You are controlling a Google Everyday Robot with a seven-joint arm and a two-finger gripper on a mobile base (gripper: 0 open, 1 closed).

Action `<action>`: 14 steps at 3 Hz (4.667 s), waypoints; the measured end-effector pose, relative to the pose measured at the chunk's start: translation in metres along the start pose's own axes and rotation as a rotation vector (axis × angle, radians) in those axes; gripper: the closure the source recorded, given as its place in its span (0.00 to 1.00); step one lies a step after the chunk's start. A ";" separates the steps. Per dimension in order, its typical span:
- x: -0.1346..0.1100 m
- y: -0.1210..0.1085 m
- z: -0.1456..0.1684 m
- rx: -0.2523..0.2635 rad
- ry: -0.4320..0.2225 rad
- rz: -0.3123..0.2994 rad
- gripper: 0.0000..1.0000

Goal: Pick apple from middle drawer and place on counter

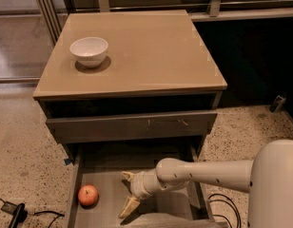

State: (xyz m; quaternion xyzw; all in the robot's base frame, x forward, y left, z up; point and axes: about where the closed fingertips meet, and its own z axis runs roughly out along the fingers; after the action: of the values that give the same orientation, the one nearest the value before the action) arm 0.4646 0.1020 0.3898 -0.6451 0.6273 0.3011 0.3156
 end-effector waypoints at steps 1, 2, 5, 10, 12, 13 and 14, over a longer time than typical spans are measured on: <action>-0.039 0.020 0.024 -0.095 -0.040 -0.072 0.00; -0.040 0.017 0.025 -0.089 -0.041 -0.072 0.00; -0.075 0.000 0.062 -0.095 -0.073 -0.114 0.00; -0.095 0.011 0.104 -0.110 -0.112 -0.148 0.70; -0.095 0.011 0.098 -0.101 -0.110 -0.152 1.00; -0.105 0.015 0.073 -0.054 -0.119 -0.189 1.00; -0.114 0.028 0.027 0.016 -0.130 -0.242 1.00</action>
Offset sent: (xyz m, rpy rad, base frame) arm -0.0184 0.0390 0.0137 0.0337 0.0013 0.1092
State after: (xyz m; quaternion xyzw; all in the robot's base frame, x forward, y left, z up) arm 0.4331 0.1936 0.4617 -0.6927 0.5256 0.2967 0.3948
